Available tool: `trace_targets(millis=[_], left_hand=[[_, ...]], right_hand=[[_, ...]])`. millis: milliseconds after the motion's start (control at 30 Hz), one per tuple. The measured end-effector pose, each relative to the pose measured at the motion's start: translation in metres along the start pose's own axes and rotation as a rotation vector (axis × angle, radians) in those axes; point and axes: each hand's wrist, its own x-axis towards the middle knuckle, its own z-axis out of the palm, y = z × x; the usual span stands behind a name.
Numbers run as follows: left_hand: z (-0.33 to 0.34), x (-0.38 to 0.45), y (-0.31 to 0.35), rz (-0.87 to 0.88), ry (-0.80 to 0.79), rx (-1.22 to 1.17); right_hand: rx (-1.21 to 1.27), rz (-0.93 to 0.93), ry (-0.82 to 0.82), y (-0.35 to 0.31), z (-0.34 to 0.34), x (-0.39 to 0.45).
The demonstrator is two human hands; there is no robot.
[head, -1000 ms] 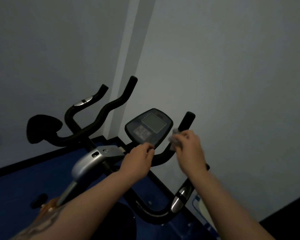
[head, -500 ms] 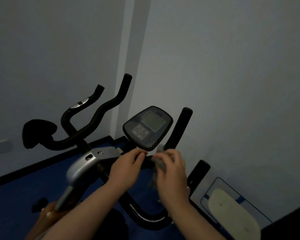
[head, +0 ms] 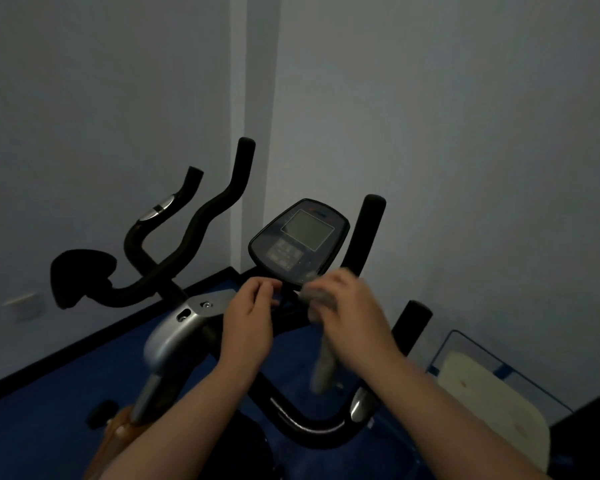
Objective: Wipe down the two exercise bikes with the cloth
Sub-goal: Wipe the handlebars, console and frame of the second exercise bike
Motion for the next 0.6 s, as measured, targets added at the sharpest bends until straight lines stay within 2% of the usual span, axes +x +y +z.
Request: trace_targets(millis=[133,233,333,400,500,533,600], left_hand=[[-0.004,0.004,0.003,-0.138,0.085,-0.122],[-0.010,0.007,0.004,-0.221,0.073,-0.180],[-0.021,0.006,0.006,-0.287,0.002,-0.194],[-0.036,-0.004,0.001,-0.248,-0.058,-0.105],[-0.056,-0.028,-0.013,-0.120,-0.130,0.184],[-0.059,-0.034,-0.015,-0.070,-0.122,0.275],[-0.062,-0.036,-0.012,-0.011,-0.085,0.375]], right_hand=[[-0.165,0.098,0.056,-0.008,0.003,0.008],[-0.092,-0.027,-0.067,-0.036,0.034,-0.013],[-0.058,-0.147,-0.178,-0.037,0.029,-0.007],[-0.086,-0.101,-0.149,-0.021,0.012,0.006],[-0.018,0.101,0.028,-0.001,-0.002,0.011],[-0.002,0.112,0.058,-0.007,0.004,0.008],[0.036,0.025,-0.009,-0.031,0.030,-0.007]])
